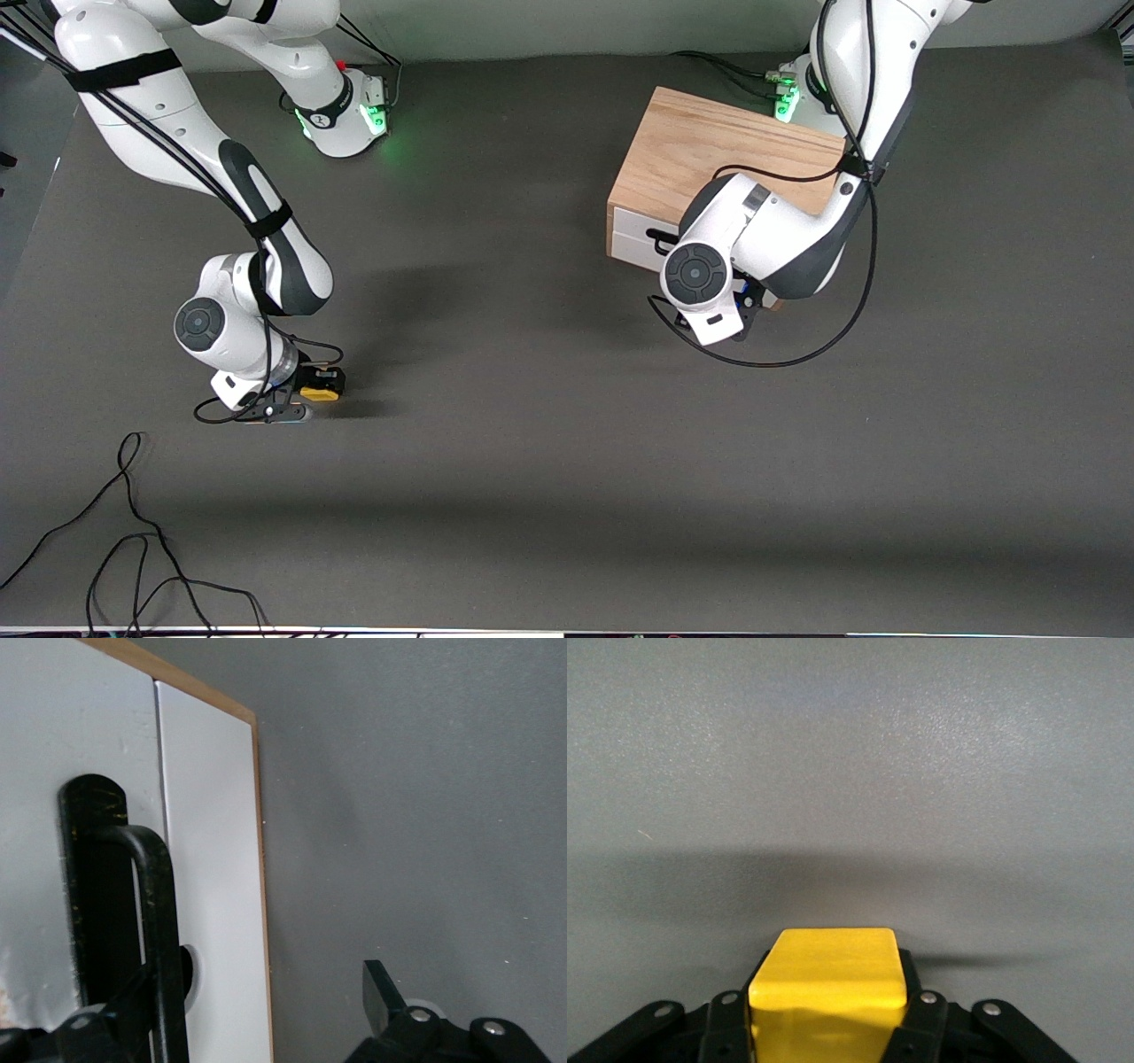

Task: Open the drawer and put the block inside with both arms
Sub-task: 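Pull the drawer open with the left gripper while the right gripper lifts the cube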

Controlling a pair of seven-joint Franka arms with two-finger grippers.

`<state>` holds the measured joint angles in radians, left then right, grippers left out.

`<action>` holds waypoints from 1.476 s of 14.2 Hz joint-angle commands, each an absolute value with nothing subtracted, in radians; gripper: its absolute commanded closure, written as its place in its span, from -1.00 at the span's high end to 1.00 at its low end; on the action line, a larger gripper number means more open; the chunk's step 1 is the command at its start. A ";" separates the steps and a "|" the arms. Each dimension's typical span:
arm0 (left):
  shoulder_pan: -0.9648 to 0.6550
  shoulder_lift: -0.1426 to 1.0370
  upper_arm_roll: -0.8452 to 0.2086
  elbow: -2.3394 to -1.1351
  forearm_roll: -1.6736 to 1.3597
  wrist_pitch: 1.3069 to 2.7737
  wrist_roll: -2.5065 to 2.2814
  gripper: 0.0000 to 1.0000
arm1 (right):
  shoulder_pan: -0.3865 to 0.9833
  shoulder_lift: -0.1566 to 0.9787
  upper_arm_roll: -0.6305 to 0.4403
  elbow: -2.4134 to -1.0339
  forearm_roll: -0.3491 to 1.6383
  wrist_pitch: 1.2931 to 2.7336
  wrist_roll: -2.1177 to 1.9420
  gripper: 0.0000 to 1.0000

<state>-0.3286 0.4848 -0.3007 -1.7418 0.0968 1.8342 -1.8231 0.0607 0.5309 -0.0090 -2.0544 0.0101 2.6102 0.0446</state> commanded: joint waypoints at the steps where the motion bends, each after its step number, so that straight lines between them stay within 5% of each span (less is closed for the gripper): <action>1: -0.334 0.502 -0.298 -1.715 0.124 1.873 -1.841 1.00 | 0.058 0.529 -0.008 -2.054 0.025 2.617 0.011 -0.51; 11: -0.336 0.630 -0.298 -1.476 0.196 1.901 -1.841 1.00 | 0.063 0.488 -0.009 -2.028 0.023 2.560 0.018 -0.62; 16: -0.341 0.656 -0.298 -1.448 0.228 2.008 -1.839 1.00 | 0.067 0.398 -0.008 -1.906 0.025 2.299 0.029 -0.66; 21: -0.345 0.683 -0.298 -1.392 0.248 2.025 -1.839 1.00 | 0.078 0.387 -0.002 -1.535 0.025 1.834 0.060 -0.66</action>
